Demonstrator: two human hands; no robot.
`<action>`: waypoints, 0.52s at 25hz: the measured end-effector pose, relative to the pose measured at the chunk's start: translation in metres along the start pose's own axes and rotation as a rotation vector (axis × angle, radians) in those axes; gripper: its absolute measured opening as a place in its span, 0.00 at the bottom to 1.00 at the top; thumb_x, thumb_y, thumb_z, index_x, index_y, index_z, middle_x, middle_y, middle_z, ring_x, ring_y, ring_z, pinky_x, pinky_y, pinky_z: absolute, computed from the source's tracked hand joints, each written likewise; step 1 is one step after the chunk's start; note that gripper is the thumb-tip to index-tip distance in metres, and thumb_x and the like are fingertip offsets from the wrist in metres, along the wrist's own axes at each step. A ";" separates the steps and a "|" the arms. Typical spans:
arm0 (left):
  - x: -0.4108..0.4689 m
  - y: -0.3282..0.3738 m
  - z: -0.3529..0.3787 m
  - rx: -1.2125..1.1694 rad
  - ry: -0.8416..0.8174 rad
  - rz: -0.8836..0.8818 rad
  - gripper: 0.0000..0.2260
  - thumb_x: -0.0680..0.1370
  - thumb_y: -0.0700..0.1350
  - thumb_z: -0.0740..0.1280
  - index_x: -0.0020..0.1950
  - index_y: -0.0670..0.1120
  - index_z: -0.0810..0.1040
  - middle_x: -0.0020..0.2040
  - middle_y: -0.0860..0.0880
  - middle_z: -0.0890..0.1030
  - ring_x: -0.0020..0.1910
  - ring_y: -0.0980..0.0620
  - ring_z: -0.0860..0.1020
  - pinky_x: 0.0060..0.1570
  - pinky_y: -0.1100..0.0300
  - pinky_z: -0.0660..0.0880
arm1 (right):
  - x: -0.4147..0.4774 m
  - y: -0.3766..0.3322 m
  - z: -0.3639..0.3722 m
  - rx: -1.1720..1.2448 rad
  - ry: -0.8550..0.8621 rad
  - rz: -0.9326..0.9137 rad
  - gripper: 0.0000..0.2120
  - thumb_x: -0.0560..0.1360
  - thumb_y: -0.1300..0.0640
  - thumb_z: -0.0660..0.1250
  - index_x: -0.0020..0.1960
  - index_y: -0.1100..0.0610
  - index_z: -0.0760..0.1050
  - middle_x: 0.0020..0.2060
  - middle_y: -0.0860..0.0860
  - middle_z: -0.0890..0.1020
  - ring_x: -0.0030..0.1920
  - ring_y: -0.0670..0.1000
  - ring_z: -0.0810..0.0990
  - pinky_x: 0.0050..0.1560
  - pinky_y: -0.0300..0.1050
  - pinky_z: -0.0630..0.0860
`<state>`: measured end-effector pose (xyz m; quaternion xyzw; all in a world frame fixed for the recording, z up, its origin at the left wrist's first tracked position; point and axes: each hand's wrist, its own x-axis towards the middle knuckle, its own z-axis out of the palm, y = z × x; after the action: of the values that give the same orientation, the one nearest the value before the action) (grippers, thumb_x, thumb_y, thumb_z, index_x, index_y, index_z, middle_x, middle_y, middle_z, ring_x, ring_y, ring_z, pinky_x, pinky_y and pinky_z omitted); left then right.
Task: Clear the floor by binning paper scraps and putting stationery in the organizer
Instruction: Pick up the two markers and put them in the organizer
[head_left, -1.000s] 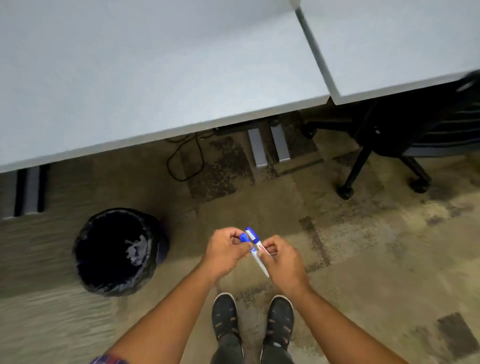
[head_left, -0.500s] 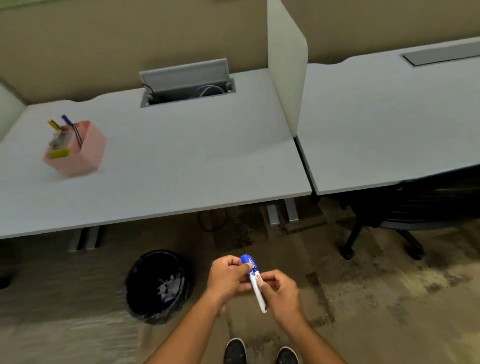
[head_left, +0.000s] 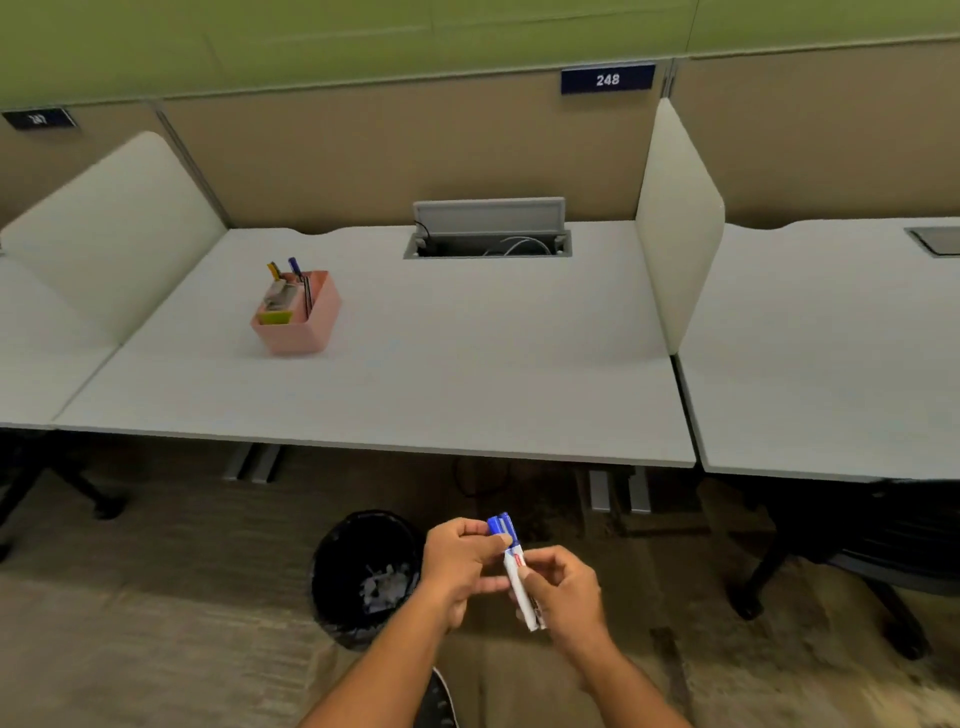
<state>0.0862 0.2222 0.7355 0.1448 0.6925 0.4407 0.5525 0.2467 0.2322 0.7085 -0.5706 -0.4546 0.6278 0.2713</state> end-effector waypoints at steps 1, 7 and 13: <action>0.002 0.006 -0.009 -0.010 0.001 0.010 0.09 0.75 0.37 0.77 0.54 0.40 0.84 0.45 0.41 0.90 0.44 0.42 0.90 0.39 0.49 0.86 | 0.004 -0.009 0.009 0.006 -0.015 0.009 0.02 0.76 0.59 0.76 0.47 0.52 0.85 0.40 0.53 0.88 0.39 0.58 0.89 0.40 0.62 0.87; 0.035 0.052 -0.076 -0.073 0.005 0.051 0.10 0.74 0.37 0.79 0.54 0.42 0.85 0.46 0.43 0.90 0.46 0.43 0.90 0.45 0.47 0.87 | 0.036 -0.061 0.081 -0.126 -0.061 -0.031 0.07 0.75 0.57 0.76 0.42 0.45 0.85 0.43 0.46 0.88 0.45 0.50 0.88 0.49 0.52 0.86; 0.079 0.107 -0.155 -0.066 0.015 0.107 0.10 0.75 0.38 0.78 0.54 0.43 0.84 0.45 0.44 0.90 0.45 0.45 0.90 0.44 0.50 0.87 | 0.078 -0.110 0.167 -0.246 -0.129 -0.097 0.07 0.74 0.56 0.75 0.43 0.44 0.83 0.44 0.45 0.88 0.46 0.47 0.87 0.49 0.46 0.85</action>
<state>-0.1098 0.2675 0.7676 0.1598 0.6730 0.4933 0.5274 0.0504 0.3039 0.7582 -0.5354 -0.5717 0.5888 0.1995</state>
